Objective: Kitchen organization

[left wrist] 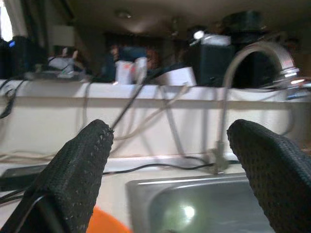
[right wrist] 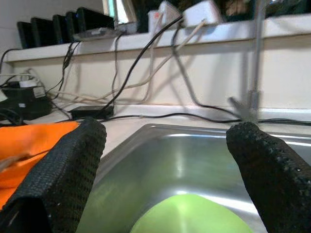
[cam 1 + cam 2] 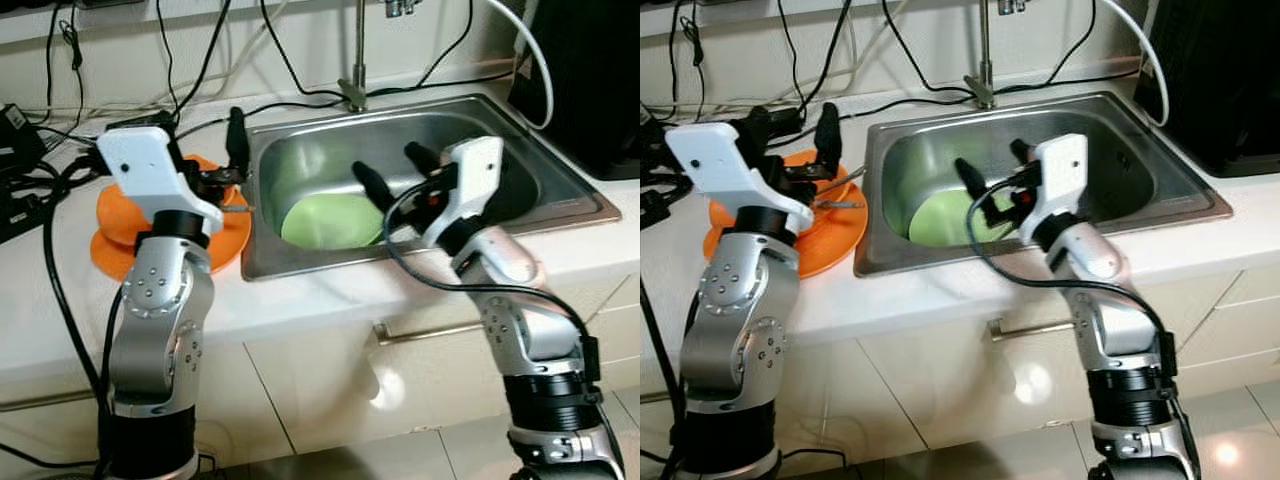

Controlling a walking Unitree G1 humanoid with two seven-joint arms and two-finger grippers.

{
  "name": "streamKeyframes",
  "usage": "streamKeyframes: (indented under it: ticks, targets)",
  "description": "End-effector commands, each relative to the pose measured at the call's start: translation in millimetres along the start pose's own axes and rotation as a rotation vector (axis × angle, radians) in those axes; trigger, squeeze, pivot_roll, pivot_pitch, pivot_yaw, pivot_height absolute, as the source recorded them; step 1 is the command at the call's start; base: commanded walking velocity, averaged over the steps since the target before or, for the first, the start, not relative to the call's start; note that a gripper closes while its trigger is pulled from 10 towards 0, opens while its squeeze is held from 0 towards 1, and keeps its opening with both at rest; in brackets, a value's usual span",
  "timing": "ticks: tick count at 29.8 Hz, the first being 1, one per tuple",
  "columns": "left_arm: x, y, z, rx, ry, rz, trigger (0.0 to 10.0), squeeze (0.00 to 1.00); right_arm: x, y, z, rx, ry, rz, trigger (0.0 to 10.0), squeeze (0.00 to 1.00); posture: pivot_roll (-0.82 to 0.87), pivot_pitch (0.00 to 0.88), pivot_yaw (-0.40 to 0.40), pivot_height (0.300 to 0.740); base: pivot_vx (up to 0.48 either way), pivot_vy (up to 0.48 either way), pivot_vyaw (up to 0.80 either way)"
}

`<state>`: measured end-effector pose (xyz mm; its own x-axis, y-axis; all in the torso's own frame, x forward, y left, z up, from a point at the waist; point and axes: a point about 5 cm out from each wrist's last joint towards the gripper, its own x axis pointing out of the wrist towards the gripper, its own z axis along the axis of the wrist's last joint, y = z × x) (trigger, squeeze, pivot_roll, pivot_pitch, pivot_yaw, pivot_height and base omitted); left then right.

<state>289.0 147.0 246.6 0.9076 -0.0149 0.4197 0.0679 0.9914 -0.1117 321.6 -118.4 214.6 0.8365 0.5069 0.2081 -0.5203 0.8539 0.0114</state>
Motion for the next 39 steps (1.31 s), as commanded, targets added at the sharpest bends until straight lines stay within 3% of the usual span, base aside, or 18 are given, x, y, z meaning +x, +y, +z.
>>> streamKeyframes:
  ticks: [1, 6, 9, 21, 27, 39]
  targets:
    - [0.6, 5.6, 1, 0.02, -0.006, 0.027, 10.0, 0.0, 3.5, 9.4, 5, -0.006, -0.023, 0.04, 10.0, 0.0, -0.1, 0.014, 0.12, 0.74, 0.439, 0.0, 0.0]
    - [0.7, 5.8, 1, 0.025, 0.001, 0.031, 10.0, 0.0, 3.4, 9.5, 4, -0.007, -0.022, 0.04, 10.0, 0.0, -0.1, 0.015, 0.121, 0.74, 0.422, 0.096, 0.0]
    - [0.8, 3.7, 2, -0.017, -0.011, 0.034, 10.0, 0.0, 3.3, 9.5, 4, -0.008, -0.022, 0.041, 10.0, 0.0, -0.1, 0.016, 0.122, 0.74, 0.0, 0.0, 0.0]
    - [-2.2, -1.2, 2, -0.019, -0.009, 0.008, 10.0, 0.0, 3.0, 9.8, 3, -0.007, -0.019, 0.045, 10.0, 0.0, -0.1, 0.01, 0.119, 0.74, 0.0, 0.0, 0.0]
    - [-4.5, 4.1, 1, 0.026, -0.005, 0.058, 10.0, 0.0, 3.2, 9.4, 4, -0.009, -0.022, 0.049, 10.0, 0.0, -0.1, 0.006, 0.12, 0.74, 0.0, 0.0, 0.0]
    - [-33.4, 17.4, -12, 0.138, 0.02, 0.022, 10.0, 0.0, 1.4, 6.1, 3, -0.031, 0.007, 0.088, 10.0, 0.0, -0.09, 0.004, 0.112, 0.74, 0.0, 0.0, 0.0]
